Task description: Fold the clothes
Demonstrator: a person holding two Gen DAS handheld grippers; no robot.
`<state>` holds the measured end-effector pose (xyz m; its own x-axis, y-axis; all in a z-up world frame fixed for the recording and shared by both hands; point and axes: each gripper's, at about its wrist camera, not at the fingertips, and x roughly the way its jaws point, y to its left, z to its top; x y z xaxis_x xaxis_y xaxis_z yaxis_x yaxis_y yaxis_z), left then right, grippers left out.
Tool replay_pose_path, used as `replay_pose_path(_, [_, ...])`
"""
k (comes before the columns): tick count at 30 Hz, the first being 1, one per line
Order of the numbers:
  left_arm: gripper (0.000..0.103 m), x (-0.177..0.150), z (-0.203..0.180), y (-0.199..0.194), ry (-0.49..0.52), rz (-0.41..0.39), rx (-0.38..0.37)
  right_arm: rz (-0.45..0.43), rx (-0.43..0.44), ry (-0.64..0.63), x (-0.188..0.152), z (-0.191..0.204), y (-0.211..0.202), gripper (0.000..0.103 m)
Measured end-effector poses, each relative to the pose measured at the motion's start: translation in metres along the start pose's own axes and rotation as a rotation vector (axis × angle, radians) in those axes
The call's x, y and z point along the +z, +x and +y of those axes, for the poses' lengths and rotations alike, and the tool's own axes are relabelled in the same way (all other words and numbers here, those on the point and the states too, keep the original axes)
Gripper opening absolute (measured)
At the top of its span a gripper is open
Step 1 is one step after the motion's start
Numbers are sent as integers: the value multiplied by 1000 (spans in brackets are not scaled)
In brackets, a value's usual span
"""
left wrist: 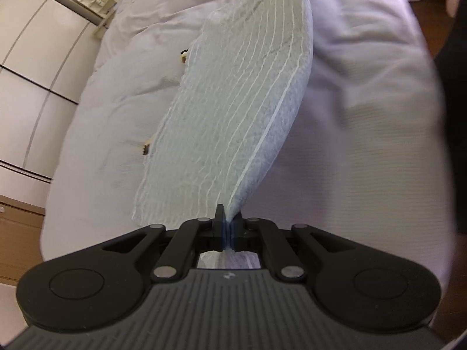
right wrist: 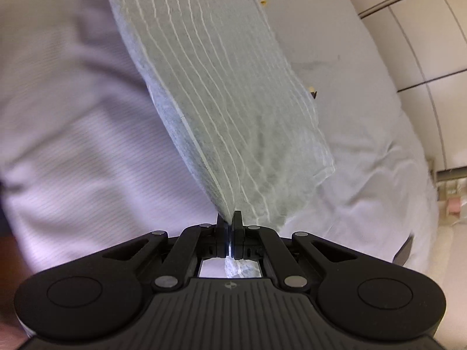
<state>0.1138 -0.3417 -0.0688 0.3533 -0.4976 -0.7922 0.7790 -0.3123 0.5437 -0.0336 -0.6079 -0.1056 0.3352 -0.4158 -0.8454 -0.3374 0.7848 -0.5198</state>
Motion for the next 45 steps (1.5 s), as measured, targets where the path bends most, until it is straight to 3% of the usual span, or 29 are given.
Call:
replay_pose_path(4, [1,5,-37,-17,-1,19,-40,30,29,36,-27,21,-23,0])
replay_pose_path(8, [6,7,-60,-17,-14,74,-58,23,10,12,-34,33,-15,0])
replay_pose_path(9, [10,8,-64,-16,-19,91,-63,27,6,16,-36,34,-11,4])
replay_pose_path(10, [16,7,-64,-18,-27,103,-65,32,1,20,-38,35,-7,15])
replay_pose_path(15, [23,-6,-48,-39,-85,133,-71,66,-5,112,-50,37,-12,19])
replay_pose_path(21, [27,-23,-8,-44,-96,140,-30,53,-10,281,-40,45,-54,22])
replay_pose_path(28, [28,-48,46,-8,29,42,-12,10,38,505,25,77,-104,27])
replay_pose_path(37, [29,-81,97,66,234,-238,-102,113,15,698,140,120,-132,32])
replay_pose_path(42, [29,-76,125,101,216,-343,-172,154,17,780,195,134,-135,33])
replay_pose_path(45, [29,-72,134,128,197,-343,-195,157,29,810,219,137,-131,32])
